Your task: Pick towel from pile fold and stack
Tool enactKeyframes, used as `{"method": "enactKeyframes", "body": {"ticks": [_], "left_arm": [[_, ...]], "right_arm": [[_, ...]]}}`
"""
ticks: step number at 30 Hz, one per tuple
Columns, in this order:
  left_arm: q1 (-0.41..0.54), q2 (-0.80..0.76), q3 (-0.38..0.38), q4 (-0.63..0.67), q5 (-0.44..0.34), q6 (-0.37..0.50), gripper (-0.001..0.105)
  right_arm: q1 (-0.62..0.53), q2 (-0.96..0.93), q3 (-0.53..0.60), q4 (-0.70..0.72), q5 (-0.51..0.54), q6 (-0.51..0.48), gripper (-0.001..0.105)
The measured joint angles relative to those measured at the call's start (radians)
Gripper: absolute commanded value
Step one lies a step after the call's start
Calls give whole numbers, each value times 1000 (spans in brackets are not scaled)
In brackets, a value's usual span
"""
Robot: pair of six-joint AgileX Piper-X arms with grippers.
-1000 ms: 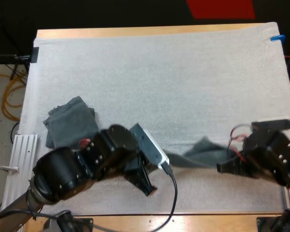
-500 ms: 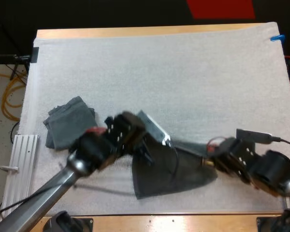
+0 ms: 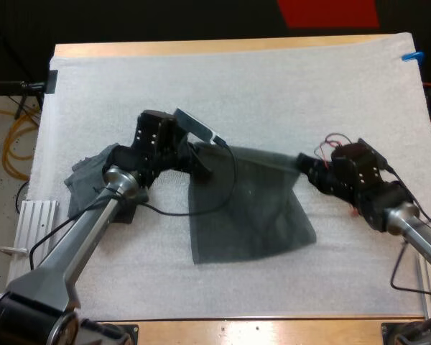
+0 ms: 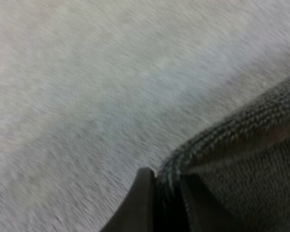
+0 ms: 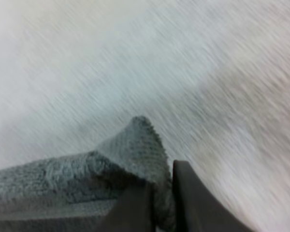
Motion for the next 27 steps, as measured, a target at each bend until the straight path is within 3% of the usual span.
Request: {"method": "enactKeyframes", "body": {"ticks": [5, 7, 10, 12, 14, 15, 18, 23, 27], "left_arm": [[32, 30, 0, -144, -1, 1, 0], [39, 34, 0, -183, -6, 1, 2], [39, 35, 0, -230, -18, 2, 12], [39, 34, 0, -254, -19, 3, 25], [39, 34, 0, -286, -29, 5, 40], [39, 34, 0, -306, -29, 7, 50], [39, 34, -1, -383, -56, 6, 65], [39, 22, -72, -334, -105, 6, 66], [39, -60, -105, -237, -151, 6, 66]], "right_arm": [[0, 116, -12, -277, 0, 1, 1], [0, 156, -29, -366, 0, 3, 9], [0, 205, -55, -469, 0, 4, 35], [0, 232, -73, -525, 0, 4, 62], [-3, 266, -101, -580, 0, 4, 73], [-6, 283, -119, -604, 0, 4, 74], [-18, 321, -177, -650, -16, -12, 74], [-48, 310, -275, -644, -79, -207, 74], [-56, 230, -318, -502, -89, -345, 74]]}}
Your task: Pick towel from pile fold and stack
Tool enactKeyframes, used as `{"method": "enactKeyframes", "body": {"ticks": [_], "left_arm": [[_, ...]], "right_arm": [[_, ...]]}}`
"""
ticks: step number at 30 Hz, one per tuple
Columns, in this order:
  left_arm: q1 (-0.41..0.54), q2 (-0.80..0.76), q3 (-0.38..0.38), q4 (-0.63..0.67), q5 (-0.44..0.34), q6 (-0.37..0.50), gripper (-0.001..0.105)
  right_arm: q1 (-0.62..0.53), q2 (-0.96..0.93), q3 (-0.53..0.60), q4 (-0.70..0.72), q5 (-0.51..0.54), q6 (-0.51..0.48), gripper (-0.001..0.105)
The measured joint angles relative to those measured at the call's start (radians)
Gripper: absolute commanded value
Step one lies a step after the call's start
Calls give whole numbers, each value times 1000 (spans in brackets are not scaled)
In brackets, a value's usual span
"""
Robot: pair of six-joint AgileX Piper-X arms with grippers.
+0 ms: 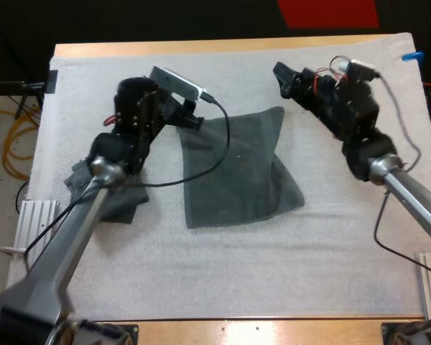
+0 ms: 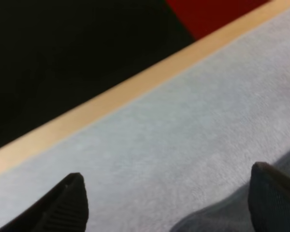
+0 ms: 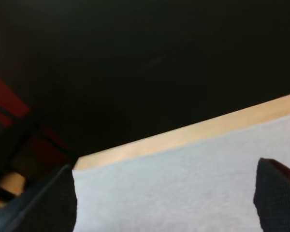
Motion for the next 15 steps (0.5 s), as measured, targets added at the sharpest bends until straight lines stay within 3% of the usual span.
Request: {"method": "enactKeyframes", "body": {"ticks": [4, 8, 15], "left_arm": [[0, -130, -3, 87, -10, -16, 66], [0, -262, -5, 216, -10, -107, 66], [0, -431, -5, 460, 20, -210, 66]], "right_arm": [[0, -116, -5, 203, 4, -120, 74], [0, -231, -5, 408, 19, -202, 74], [0, -411, -5, 706, 19, -226, 74]]}}
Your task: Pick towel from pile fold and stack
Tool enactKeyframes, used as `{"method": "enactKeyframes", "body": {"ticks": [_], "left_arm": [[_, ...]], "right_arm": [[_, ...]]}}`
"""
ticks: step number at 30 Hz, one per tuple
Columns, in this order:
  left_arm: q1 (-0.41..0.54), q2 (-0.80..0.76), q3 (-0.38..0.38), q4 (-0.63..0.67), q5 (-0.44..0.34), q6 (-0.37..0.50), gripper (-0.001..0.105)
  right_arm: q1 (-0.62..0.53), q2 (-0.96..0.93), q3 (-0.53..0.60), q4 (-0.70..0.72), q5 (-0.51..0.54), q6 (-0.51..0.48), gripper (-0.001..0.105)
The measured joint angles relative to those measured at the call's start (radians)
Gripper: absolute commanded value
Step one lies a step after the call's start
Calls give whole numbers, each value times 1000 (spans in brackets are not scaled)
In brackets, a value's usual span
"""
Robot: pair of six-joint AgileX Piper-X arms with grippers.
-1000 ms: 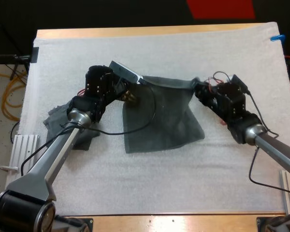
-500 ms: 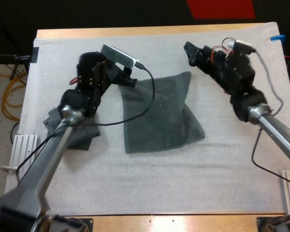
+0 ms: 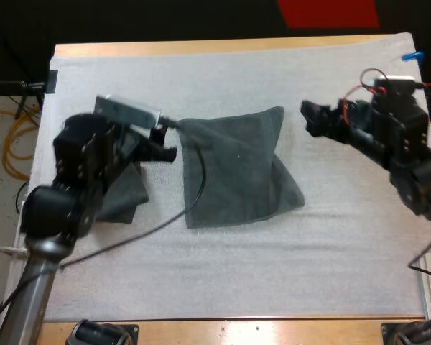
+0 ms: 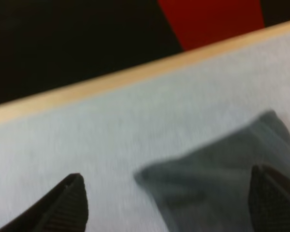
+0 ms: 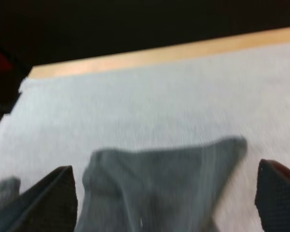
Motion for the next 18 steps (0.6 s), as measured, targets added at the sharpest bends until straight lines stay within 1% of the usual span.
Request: {"method": "enactKeyframes", "body": {"ticks": [3, 4, 7, 8, 11, 12, 15, 18], "left_arm": [[0, -57, 0, 109, 3, -18, 66], [0, -73, 0, 148, 15, -23, 66], [0, -110, 6, 237, 54, -45, 66], [0, -121, 13, 260, 68, -57, 66], [0, -152, 60, 290, 102, -88, 66], [0, -161, 82, 294, 116, -100, 66], [0, -184, 146, 303, 139, -114, 66], [0, -195, 208, 306, 139, -129, 66]], "right_arm": [[0, -62, 0, 148, 1, -1, 73], [0, -76, 0, 198, 1, -2, 73], [0, -109, 0, 358, 1, -4, 67], [0, -114, 0, 409, 1, -4, 63], [0, -116, 4, 526, 2, -4, 53], [0, -116, 17, 540, 2, -4, 51], [0, -117, 81, 536, 4, -6, 51], [0, -117, 188, 467, 4, 19, 51]]}}
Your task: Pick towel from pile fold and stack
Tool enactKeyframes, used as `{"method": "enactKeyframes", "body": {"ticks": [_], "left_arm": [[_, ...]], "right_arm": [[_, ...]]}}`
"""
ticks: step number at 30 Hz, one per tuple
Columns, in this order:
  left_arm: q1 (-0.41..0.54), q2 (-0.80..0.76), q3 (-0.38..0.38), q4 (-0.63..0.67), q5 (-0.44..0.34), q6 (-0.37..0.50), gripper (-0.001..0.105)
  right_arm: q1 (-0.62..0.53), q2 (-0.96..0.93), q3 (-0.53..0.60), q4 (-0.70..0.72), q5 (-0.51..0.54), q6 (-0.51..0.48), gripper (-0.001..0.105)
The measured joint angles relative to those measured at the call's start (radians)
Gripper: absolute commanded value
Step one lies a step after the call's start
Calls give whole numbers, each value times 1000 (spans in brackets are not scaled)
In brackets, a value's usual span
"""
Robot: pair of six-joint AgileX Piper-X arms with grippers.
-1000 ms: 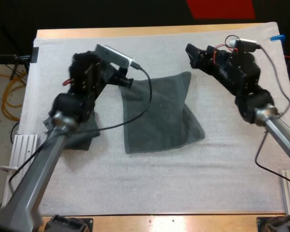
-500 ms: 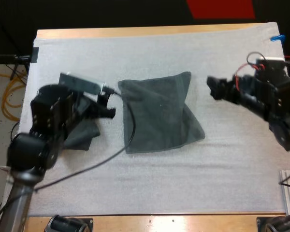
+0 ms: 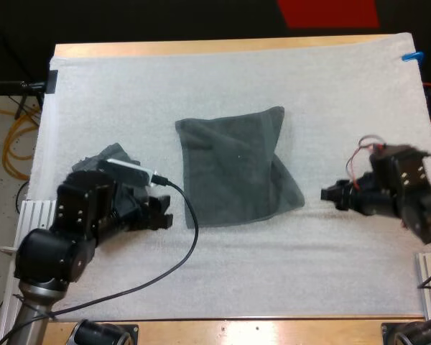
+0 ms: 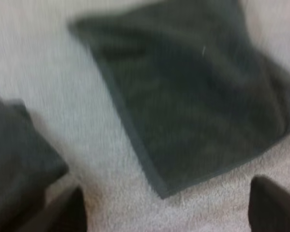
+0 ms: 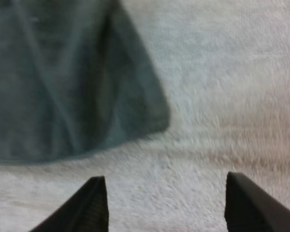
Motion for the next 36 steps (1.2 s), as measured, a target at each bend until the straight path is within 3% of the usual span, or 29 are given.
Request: {"method": "enactKeyframes", "body": {"ticks": [4, 6, 8, 16, 22, 25, 28, 31, 36], "left_arm": [[0, 0, 66, 0, 36, -4, 66], [0, 0, 86, -3, 62, -4, 66], [0, 0, 97, -7, 79, -4, 66], [0, 0, 99, -21, 93, -4, 66], [0, 0, 99, -22, 107, -4, 66], [0, 0, 99, -25, 107, -4, 66], [0, 0, 99, -31, 107, -4, 66], [0, 0, 99, -30, 107, -4, 66], [0, 0, 132, -63, 165, -4, 66]], "right_arm": [[0, 46, 125, -142, -7, 41, 56], [0, 94, 158, -219, -20, 56, 65], [0, 150, 169, -279, -42, 67, 68], [0, 399, 169, -516, -208, 199, 66], [0, 485, 168, -624, -300, 282, 62], [0, 504, 167, -645, -315, 300, 50], [0, 517, 167, -647, -305, 303, 31], [0, 519, 167, -647, -253, 303, 4], [0, 469, 167, -612, -210, 265, 0]]}}
